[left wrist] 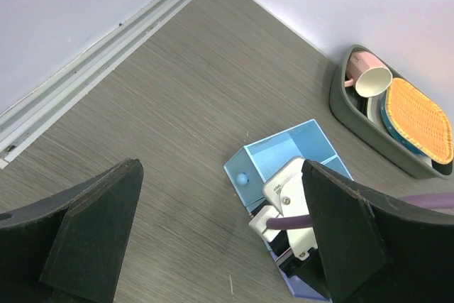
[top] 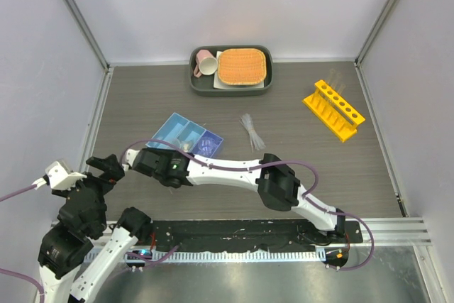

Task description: Organize the chemistry lab equipment

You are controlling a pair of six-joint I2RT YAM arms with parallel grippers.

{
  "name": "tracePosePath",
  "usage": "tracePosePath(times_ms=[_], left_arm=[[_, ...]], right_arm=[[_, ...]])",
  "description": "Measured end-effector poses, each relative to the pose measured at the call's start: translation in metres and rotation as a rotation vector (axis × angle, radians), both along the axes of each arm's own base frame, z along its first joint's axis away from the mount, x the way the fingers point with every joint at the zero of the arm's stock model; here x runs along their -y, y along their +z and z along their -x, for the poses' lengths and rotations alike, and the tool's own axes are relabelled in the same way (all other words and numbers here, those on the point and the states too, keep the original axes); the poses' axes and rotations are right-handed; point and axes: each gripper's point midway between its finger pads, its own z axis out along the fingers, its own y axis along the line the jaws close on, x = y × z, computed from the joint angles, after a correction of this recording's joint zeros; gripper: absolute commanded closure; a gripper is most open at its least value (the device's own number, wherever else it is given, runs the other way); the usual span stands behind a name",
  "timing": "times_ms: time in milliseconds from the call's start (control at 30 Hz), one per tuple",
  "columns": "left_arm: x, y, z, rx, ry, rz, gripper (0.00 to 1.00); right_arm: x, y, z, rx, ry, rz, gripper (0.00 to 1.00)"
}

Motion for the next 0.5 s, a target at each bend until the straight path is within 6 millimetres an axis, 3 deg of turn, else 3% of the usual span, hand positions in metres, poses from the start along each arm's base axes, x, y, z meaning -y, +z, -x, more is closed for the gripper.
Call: tracePosePath(times_ms=[500], left_arm=[[0.0,-0.001,0.0,-0.003,0.0,-0.002,0.0]], right_arm=[[0.003,-0.004,-0.019,-0.016,-0.022,-0.009,0.62]])
